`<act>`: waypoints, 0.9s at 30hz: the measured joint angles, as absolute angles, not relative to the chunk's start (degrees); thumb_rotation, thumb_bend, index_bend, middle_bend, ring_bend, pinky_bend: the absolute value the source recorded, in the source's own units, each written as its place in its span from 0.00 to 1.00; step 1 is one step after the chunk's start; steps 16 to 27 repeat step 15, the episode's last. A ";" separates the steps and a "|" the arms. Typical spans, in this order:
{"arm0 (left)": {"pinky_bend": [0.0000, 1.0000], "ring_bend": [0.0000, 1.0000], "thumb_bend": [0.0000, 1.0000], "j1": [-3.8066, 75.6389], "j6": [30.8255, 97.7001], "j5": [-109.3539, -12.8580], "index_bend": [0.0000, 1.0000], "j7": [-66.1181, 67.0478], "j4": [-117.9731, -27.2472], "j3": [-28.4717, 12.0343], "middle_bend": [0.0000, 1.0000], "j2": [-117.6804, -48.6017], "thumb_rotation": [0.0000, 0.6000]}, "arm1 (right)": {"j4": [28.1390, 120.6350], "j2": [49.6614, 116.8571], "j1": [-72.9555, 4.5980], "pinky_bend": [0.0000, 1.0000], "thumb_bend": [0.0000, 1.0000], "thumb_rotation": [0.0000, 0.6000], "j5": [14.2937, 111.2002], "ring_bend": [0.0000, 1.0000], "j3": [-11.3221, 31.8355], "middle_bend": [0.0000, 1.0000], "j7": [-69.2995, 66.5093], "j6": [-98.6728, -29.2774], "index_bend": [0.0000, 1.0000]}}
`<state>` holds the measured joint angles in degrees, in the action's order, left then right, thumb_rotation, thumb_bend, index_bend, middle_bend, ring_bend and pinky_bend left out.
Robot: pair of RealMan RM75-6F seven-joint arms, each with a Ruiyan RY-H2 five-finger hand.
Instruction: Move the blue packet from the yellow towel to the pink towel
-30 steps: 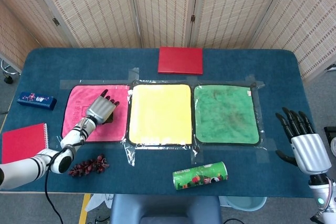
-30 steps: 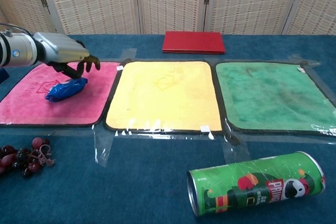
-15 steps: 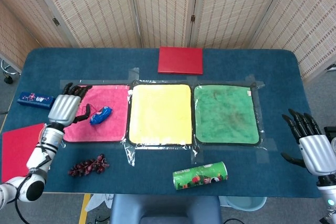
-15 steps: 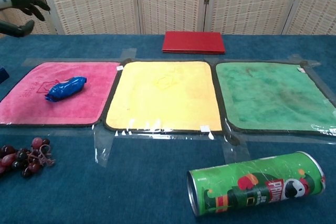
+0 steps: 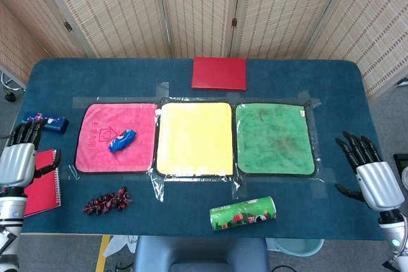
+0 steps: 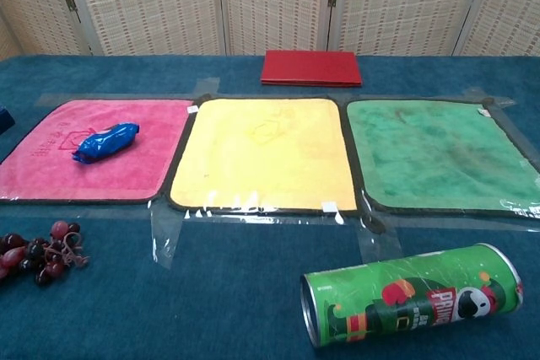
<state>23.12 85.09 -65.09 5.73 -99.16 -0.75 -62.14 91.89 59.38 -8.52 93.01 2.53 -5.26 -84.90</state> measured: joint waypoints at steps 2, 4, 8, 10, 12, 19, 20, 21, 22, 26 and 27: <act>0.01 0.03 0.48 21.03 86.92 -66.85 0.00 5.32 -99.11 -0.14 0.06 -62.18 0.64 | 91.98 59.62 -8.50 0.00 0.13 1.00 92.67 0.00 2.57 0.00 -4.91 -84.79 0.00; 0.00 0.03 0.48 19.17 88.63 -68.48 0.00 5.23 -98.91 0.41 0.06 -62.43 0.72 | 92.02 59.93 -8.38 0.00 0.12 1.00 92.50 0.00 2.57 0.00 -4.49 -84.86 0.00; 0.00 0.03 0.48 16.59 91.01 -71.50 0.00 7.14 -97.81 1.43 0.06 -63.40 0.93 | 91.65 60.86 -7.85 0.00 0.12 1.00 92.49 0.00 2.53 0.00 -3.30 -85.84 0.00; 0.00 0.03 0.48 15.39 91.80 -72.87 0.00 8.81 -97.09 1.99 0.06 -64.06 0.99 | 91.13 61.63 -7.41 0.00 0.12 1.00 92.41 0.00 2.53 0.00 -2.78 -86.60 0.00; 0.00 0.04 0.48 14.44 92.33 -73.63 0.00 10.25 -96.47 2.40 0.06 -64.65 1.00 | 90.62 62.30 -7.05 0.00 0.12 1.00 92.10 0.00 2.49 0.00 -2.68 -86.87 0.00; 0.00 0.04 0.48 13.31 92.66 -74.60 0.00 12.78 -95.75 3.09 0.06 -65.40 1.00 | 89.90 63.03 -6.69 0.00 0.12 1.00 91.19 0.00 2.34 0.00 -3.00 -86.59 0.00; 0.00 0.04 0.48 13.31 92.66 -74.60 0.00 12.78 -95.75 3.09 0.06 -65.40 1.00 | 89.90 63.03 -6.69 0.00 0.12 1.00 91.19 0.00 2.34 0.00 -3.00 -86.59 0.00; 0.00 0.04 0.48 13.31 92.66 -74.60 0.00 12.78 -95.75 3.09 0.06 -65.40 1.00 | 89.90 63.03 -6.69 0.00 0.12 1.00 91.19 0.00 2.34 0.00 -3.00 -86.59 0.00; 0.00 0.04 0.48 13.31 92.66 -74.60 0.00 12.78 -95.75 3.09 0.06 -65.40 1.00 | 89.90 63.03 -6.69 0.00 0.12 1.00 91.19 0.00 2.34 0.00 -3.00 -86.59 0.00; 0.00 0.04 0.48 13.31 92.66 -74.60 0.00 12.78 -95.75 3.09 0.06 -65.40 1.00 | 89.90 63.03 -6.69 0.00 0.12 1.00 91.19 0.00 2.34 0.00 -3.00 -86.59 0.00; 0.00 0.04 0.48 13.31 92.66 -74.60 0.00 12.78 -95.75 3.09 0.06 -65.40 1.00 | 89.90 63.03 -6.69 0.00 0.12 1.00 91.19 0.00 2.34 0.00 -3.00 -86.59 0.00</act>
